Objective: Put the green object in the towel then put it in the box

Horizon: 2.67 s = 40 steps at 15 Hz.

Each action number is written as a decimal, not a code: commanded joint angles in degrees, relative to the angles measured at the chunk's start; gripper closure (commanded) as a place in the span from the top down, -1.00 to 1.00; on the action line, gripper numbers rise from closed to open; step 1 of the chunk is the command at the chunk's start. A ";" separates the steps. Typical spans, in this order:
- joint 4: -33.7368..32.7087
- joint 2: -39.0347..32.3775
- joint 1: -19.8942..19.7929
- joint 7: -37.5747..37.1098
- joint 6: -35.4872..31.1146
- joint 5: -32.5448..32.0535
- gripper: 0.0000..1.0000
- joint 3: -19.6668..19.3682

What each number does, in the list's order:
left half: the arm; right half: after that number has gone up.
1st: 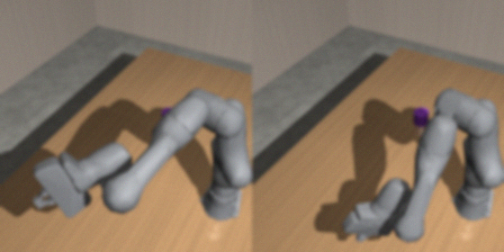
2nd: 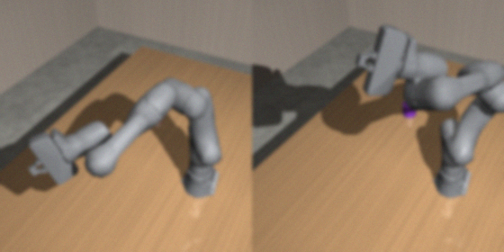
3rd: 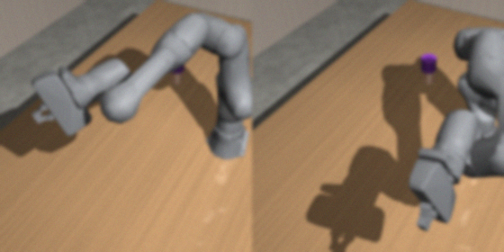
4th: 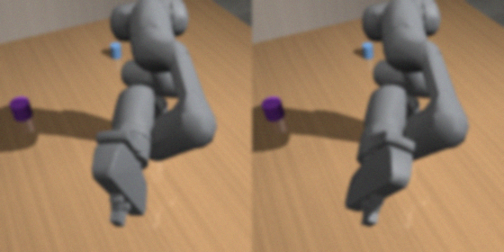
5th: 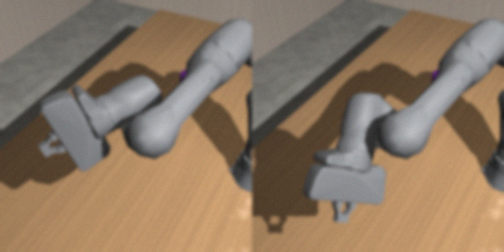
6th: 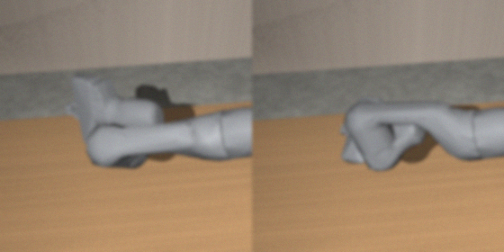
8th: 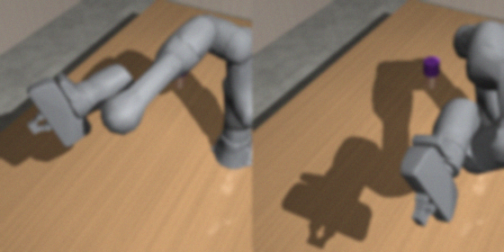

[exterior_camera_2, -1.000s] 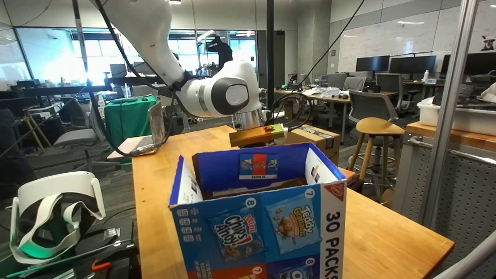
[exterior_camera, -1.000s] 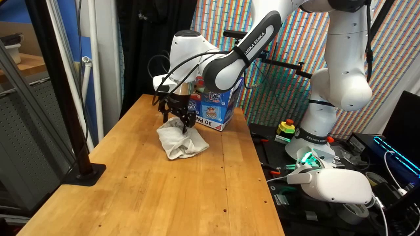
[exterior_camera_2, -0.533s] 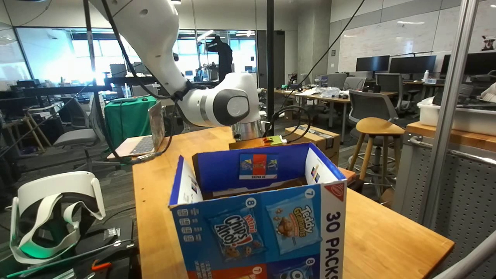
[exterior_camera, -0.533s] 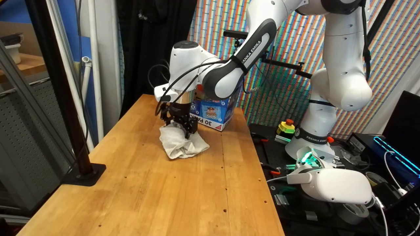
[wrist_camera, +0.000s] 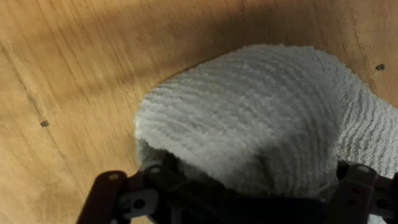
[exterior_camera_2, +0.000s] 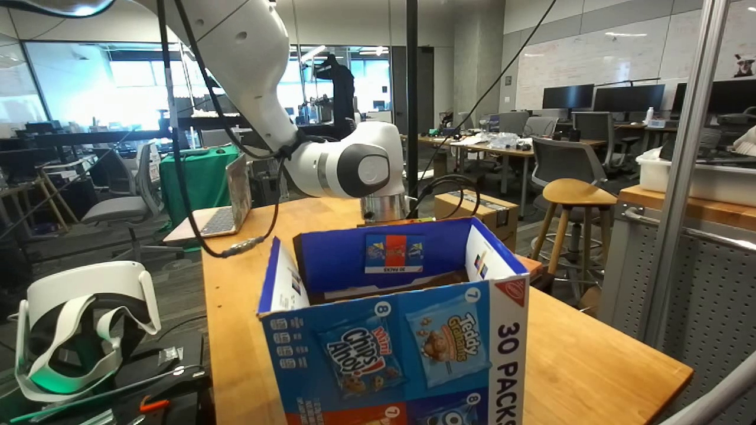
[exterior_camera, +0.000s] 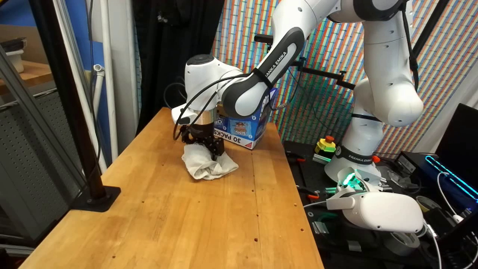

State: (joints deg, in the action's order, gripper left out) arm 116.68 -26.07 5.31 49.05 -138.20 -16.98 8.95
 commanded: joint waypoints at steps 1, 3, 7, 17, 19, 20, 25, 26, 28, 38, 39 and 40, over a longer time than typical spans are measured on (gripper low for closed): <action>-3.95 -4.18 0.17 1.65 4.02 -0.55 0.50 -0.05; -5.34 -5.03 0.18 1.90 5.81 -0.19 0.37 0.03; -7.42 -5.41 -0.56 2.40 9.26 1.63 -0.24 0.49; -7.46 -1.38 -2.54 2.27 13.97 8.31 -0.80 1.13; -6.77 0.24 -2.87 2.04 14.02 9.42 -0.80 1.16; -6.42 1.23 -2.96 1.80 14.07 9.63 -0.80 1.07; -4.39 8.20 -3.63 1.39 14.29 11.30 -0.80 0.64; -3.88 9.87 -3.78 1.37 14.19 11.56 -0.80 0.49; -2.50 13.95 -4.39 1.66 13.82 12.65 -0.80 0.19; 7.15 34.37 -5.96 2.27 11.29 19.27 -0.80 -6.90; 7.94 36.40 -6.07 2.57 11.14 19.91 -0.80 -8.17; 8.59 38.35 -6.19 2.72 10.95 20.39 -0.80 -9.45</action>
State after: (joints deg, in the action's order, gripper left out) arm 121.16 5.10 -0.39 50.30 -125.31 0.83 2.31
